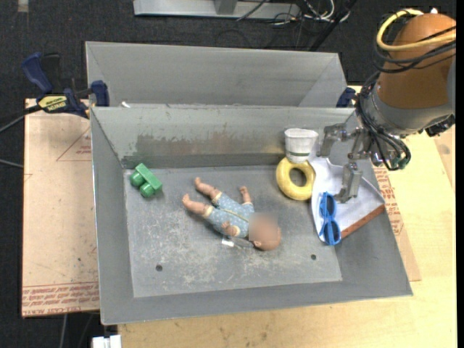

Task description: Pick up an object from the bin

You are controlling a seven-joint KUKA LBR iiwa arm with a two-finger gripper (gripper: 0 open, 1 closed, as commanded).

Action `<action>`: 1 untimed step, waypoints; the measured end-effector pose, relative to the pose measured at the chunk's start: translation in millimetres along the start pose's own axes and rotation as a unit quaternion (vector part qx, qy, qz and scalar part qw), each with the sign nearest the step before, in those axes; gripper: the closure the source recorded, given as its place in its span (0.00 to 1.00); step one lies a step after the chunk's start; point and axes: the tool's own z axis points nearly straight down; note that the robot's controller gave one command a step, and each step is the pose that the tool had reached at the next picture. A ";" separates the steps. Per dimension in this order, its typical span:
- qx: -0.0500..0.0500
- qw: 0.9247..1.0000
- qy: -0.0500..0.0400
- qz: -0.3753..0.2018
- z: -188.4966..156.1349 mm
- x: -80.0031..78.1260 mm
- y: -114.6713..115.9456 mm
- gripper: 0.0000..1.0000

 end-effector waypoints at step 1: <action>0.001 1.000 -0.004 -0.001 -5.1 -1.4 0.5 0.00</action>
Offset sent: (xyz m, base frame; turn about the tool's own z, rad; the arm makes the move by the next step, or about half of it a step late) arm 0.0012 0.0211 -0.1404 -0.1491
